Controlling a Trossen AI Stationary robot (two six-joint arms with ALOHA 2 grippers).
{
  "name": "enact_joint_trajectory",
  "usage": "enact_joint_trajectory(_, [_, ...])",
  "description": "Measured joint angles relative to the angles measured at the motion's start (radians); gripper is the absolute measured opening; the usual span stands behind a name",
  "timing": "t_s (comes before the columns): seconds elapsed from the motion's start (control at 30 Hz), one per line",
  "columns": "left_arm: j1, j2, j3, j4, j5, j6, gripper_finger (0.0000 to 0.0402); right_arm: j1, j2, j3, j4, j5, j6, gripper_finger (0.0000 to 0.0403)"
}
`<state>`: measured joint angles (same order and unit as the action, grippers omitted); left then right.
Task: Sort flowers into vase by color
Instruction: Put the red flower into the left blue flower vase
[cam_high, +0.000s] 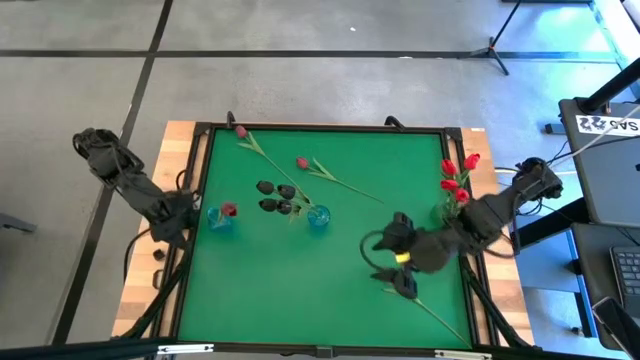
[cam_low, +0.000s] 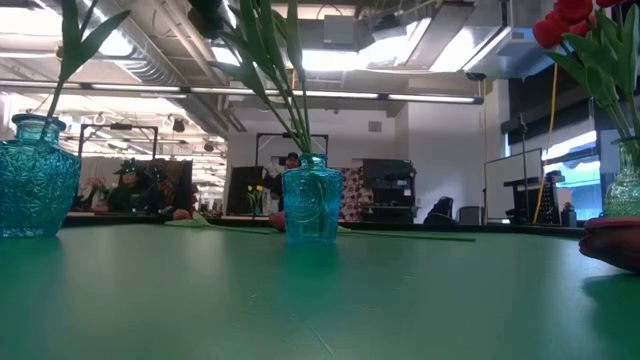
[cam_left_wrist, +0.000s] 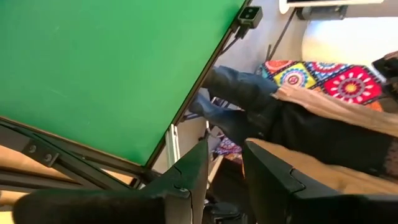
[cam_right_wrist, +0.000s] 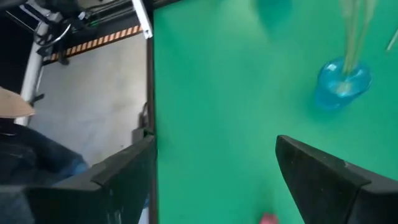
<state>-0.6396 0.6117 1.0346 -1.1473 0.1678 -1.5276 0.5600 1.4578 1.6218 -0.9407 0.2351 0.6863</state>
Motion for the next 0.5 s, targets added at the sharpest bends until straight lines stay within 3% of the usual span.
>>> enact_joint_trajectory(0.2, [-0.034,0.019,-0.001,-0.002,-0.036,0.020,0.0096,0.095,0.001,0.000,-0.014,0.035,0.118,0.0326])
enact_joint_trajectory(0.5, [-0.081,0.022,-0.001,-0.024,-0.283,0.049,0.0096,0.168,0.024,0.000,-0.076,0.018,0.286,0.0326])
